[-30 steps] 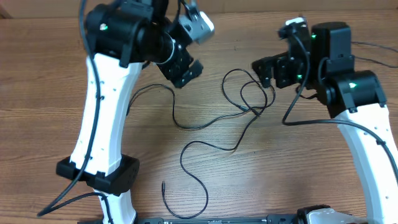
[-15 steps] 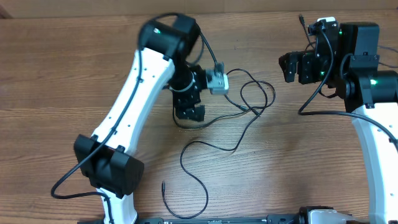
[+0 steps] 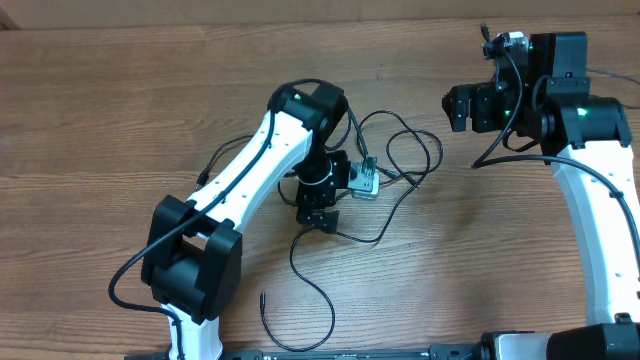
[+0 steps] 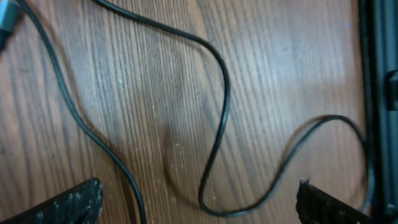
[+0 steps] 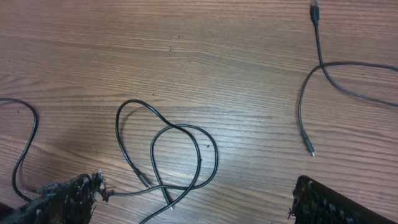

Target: Untangle cables

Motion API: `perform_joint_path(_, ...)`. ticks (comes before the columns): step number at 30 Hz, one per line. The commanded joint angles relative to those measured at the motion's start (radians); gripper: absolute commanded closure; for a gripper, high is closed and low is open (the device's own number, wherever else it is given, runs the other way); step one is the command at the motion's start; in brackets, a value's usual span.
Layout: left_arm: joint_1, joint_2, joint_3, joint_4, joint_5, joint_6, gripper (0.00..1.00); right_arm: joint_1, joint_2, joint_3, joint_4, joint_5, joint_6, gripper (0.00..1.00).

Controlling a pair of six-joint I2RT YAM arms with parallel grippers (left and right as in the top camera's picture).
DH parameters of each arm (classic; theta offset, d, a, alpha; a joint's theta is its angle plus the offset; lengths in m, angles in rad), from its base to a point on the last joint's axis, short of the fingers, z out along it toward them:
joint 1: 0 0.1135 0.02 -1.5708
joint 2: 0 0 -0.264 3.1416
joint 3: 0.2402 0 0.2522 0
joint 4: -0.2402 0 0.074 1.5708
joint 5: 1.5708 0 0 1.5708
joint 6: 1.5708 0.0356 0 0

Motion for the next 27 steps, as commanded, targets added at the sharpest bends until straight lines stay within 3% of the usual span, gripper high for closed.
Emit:
perform_joint_path(1, -0.018, -0.008, -0.077, 0.054, 0.015, 0.142, 0.0, -0.005, -0.006, 0.002, 0.01, 0.01, -0.008, 0.0)
perform_joint_path(11, -0.033, -0.008, -0.191, 0.196, 0.027, 0.134, 0.0, -0.005, -0.006, 0.002, 0.01, 0.009, -0.026, 0.0)
perform_joint_path(27, -0.034, -0.008, -0.264, 0.267, 0.102, 0.131, 0.0, -0.005, -0.006, 0.002, -0.002, 0.009, -0.026, 0.0)
